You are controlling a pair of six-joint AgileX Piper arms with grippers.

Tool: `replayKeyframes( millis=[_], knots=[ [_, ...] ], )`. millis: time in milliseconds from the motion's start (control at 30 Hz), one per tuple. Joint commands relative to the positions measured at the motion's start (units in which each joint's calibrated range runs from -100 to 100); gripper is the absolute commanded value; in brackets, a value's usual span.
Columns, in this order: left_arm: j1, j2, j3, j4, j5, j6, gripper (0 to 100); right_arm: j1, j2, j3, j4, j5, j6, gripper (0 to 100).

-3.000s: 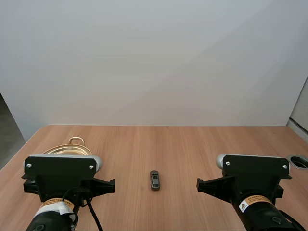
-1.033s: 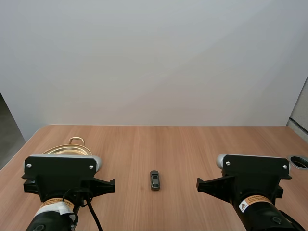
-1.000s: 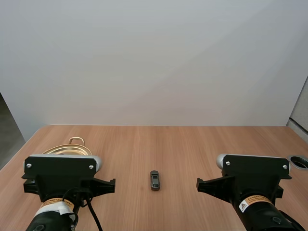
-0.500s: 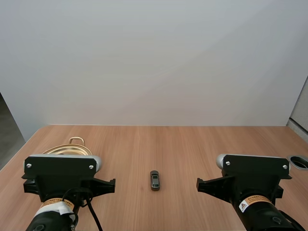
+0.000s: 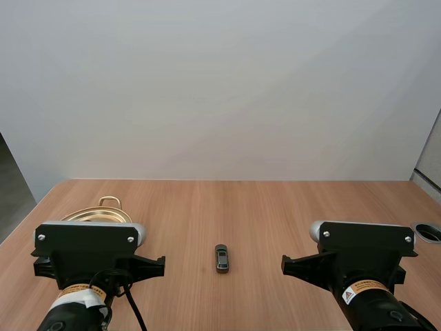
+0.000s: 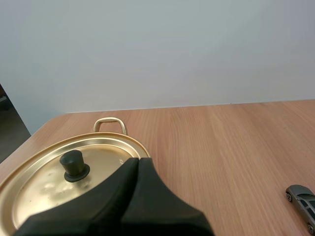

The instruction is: Open the pot, put the car inside, and close it

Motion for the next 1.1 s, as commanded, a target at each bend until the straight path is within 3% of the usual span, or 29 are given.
replayKeyframes(
  millis=[0,867,1000,1067],
  knots=[
    [0.06,0.0,0.0,0.0,0.1,0.0,0,0.0,0.0,0.0,0.0,0.1,0.0,0],
    [0.06,0.0,0.0,-0.4,-0.6,0.0,0,0.0,0.0,0.0,0.4,0.1,0.0,0],
    [0.06,0.0,0.0,-0.4,-1.3,0.0,0,0.0,0.0,0.0,-1.8,-1.5,-0.4,0],
    [0.06,0.0,0.0,-0.4,-7.5,0.1,0,0.0,0.0,0.0,-6.4,-6.7,-0.4,0]
  ],
)
